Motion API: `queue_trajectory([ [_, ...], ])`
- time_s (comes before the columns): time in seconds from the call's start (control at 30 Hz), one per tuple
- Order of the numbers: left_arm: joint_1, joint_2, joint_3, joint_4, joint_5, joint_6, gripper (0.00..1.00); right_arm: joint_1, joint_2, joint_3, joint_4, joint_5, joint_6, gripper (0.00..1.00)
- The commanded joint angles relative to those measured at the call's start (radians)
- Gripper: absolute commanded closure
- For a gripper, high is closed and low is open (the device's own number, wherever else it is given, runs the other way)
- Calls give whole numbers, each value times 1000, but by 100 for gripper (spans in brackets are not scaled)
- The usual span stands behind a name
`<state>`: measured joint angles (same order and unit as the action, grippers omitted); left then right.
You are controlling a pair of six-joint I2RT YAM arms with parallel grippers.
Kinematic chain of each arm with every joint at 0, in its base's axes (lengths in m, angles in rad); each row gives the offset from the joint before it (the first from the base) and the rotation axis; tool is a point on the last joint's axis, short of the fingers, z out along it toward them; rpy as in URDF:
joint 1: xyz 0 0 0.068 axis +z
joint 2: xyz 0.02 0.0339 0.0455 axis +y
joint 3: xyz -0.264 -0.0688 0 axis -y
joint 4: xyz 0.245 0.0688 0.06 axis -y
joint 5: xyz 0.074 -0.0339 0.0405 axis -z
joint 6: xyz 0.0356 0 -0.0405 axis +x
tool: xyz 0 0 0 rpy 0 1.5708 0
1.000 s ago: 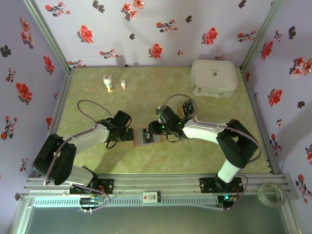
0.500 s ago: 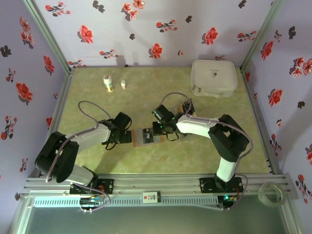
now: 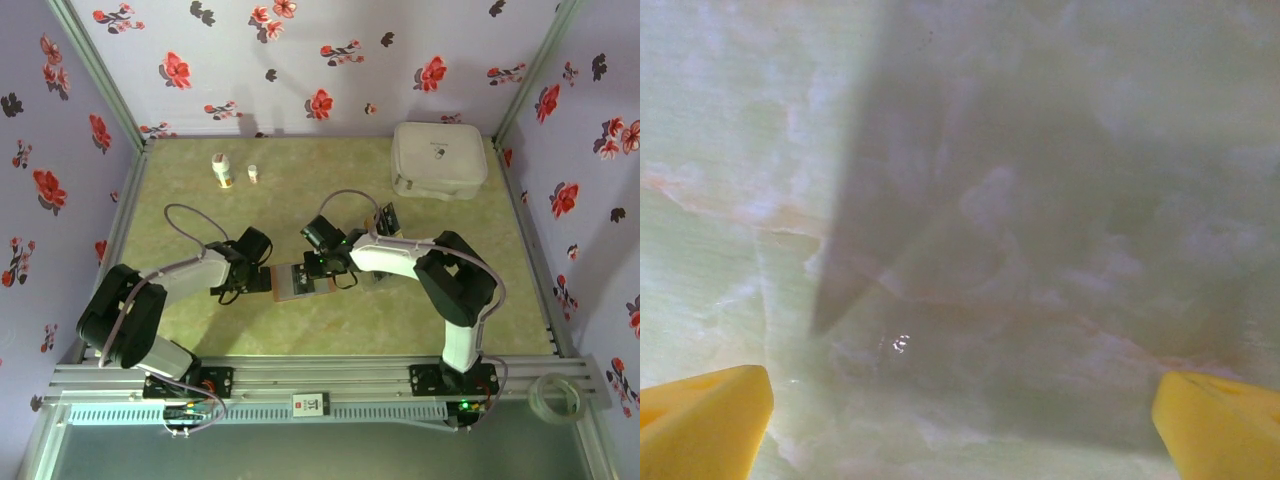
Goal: Put the credit cards into the card holder
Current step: Insert the credit card into the card slot.
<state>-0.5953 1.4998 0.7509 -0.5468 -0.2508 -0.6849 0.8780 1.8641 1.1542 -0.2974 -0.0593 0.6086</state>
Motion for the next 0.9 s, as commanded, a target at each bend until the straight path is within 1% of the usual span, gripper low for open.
queue_trajectory([
  [0.0, 9, 44, 7, 19, 0, 3, 0, 13, 24, 32, -28, -3, -11, 93],
  [0.73, 5, 73, 18, 40, 20, 10, 0, 64, 89, 112, 21, -81, 37, 93],
  [0.87, 5, 72, 15, 40, 20, 10, 0, 58, 45, 105, -14, -36, 12, 93],
])
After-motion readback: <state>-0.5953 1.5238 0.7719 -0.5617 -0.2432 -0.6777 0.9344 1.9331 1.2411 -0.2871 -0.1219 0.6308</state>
